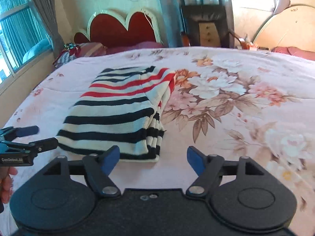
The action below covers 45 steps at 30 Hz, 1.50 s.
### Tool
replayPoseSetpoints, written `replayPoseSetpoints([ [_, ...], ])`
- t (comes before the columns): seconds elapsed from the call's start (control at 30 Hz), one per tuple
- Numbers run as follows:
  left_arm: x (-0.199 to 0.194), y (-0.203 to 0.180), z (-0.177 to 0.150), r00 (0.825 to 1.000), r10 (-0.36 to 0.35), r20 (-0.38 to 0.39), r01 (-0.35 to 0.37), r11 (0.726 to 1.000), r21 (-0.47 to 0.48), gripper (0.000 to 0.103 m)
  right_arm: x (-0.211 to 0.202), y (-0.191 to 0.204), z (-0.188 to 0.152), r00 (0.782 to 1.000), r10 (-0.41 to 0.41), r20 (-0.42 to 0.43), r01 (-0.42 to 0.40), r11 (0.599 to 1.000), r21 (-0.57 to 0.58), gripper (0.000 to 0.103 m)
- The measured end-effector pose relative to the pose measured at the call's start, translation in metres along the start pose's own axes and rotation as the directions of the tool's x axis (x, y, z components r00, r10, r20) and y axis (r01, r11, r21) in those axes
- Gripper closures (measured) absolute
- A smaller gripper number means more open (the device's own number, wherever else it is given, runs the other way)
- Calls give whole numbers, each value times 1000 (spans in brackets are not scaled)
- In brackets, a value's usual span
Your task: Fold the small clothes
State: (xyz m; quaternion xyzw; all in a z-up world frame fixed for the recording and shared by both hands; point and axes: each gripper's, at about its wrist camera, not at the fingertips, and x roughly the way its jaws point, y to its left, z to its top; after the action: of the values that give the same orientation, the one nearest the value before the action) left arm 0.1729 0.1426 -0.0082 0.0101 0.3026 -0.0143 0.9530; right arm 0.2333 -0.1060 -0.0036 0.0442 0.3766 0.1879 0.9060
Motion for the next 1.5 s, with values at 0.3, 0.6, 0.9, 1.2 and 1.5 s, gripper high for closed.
replayPoseSetpoints([
  [0.3, -114, -49, -4, 996, -1, 92, 2, 1000, -12, 0, -115, 22, -27, 990, -92, 111, 90, 996, 28, 1],
  [0.6, -223, -66, -37, 989, -19, 149, 21, 1000, -8, 0, -219, 61, -68, 964, -142, 223, 147, 989, -6, 1],
  [0.9, -279, -65, -58, 979, -13, 201, 21, 999, -34, 0, -261, 85, -101, 956, -142, 256, 156, 987, -36, 1],
  [1.2, -300, -65, -59, 971, 1, 240, 8, 999, -37, 0, -279, 96, -101, 947, -137, 290, 161, 985, -62, 1],
  [1.5, -307, -68, -58, 967, 3, 254, 5, 1000, -30, 0, -282, 97, -100, 945, -129, 301, 157, 985, -68, 1],
])
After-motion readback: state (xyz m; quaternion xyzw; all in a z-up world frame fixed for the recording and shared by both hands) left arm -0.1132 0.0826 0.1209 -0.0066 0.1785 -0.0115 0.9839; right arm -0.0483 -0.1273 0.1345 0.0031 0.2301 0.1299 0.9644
